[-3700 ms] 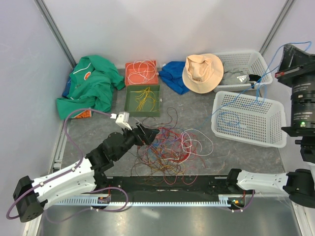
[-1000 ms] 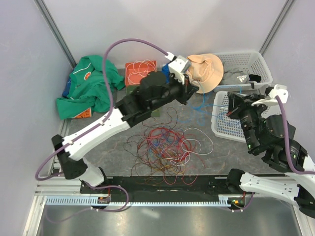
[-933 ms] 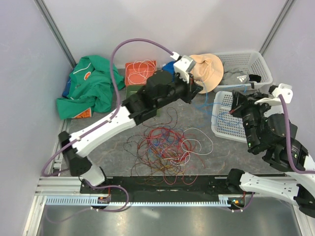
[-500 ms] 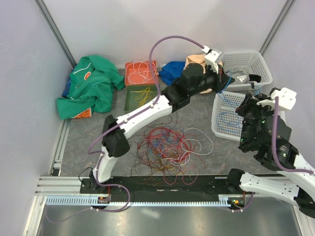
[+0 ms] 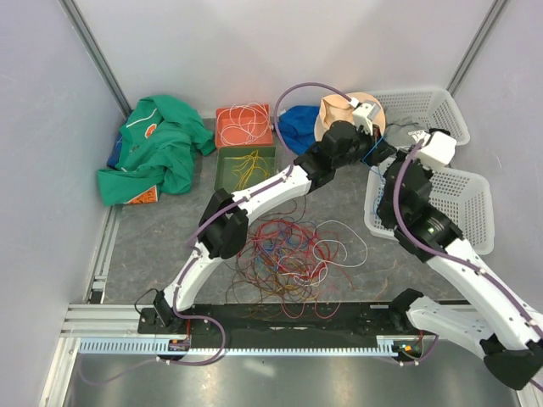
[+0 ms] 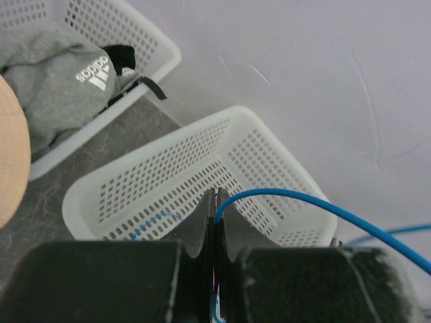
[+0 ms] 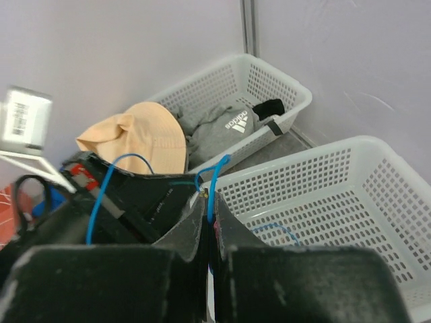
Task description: Untangle the cables
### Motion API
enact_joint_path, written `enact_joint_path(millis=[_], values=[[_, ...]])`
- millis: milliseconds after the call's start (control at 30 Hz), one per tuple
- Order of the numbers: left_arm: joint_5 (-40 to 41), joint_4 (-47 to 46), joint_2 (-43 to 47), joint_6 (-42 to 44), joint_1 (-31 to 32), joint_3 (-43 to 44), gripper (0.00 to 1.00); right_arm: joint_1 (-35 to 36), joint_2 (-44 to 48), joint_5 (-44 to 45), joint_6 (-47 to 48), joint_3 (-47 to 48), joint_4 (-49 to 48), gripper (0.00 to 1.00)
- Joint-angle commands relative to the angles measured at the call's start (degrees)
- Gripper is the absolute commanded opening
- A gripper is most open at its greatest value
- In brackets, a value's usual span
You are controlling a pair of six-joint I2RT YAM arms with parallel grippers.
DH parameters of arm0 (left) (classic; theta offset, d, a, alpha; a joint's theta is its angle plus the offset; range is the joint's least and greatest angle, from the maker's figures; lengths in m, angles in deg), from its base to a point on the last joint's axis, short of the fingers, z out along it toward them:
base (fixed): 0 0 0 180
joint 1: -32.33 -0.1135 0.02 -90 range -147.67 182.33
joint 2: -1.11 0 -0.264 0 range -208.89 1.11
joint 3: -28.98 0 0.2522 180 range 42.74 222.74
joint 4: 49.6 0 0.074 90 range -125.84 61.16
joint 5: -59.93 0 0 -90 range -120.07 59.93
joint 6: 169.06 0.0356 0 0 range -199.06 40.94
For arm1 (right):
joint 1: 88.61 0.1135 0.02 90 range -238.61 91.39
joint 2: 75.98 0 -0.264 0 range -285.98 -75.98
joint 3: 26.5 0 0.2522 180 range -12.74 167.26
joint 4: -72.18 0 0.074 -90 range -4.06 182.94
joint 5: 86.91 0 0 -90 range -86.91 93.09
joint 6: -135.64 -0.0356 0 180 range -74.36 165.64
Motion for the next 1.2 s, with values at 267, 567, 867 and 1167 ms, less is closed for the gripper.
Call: enact_joint_path(millis=[267,567,867,1167], values=[[-5.36,-8.49,-7.93,-4.27,-0.10,8.01,0.02,-24.08,-1.12,-17.14,-18.13,-9.81,-0.21,0.00],[-11.25,-7.36,-9.86,-3.93,1.21,5.63,0.05,-30.94,-3.92,-27.25,-30.36,-13.69,4.26,0.13],[-10.82,-0.85,-8.02,-0.24,1.83,6.51,1.00,-31.29,-0.07,-27.96,-31.16,-10.44,6.90,0.96],[2.97,9.61,2.32,9.52,3.06,0.82,1.00,-31.29,8.27,-37.35,-28.97,-7.98,8.14,0.98]])
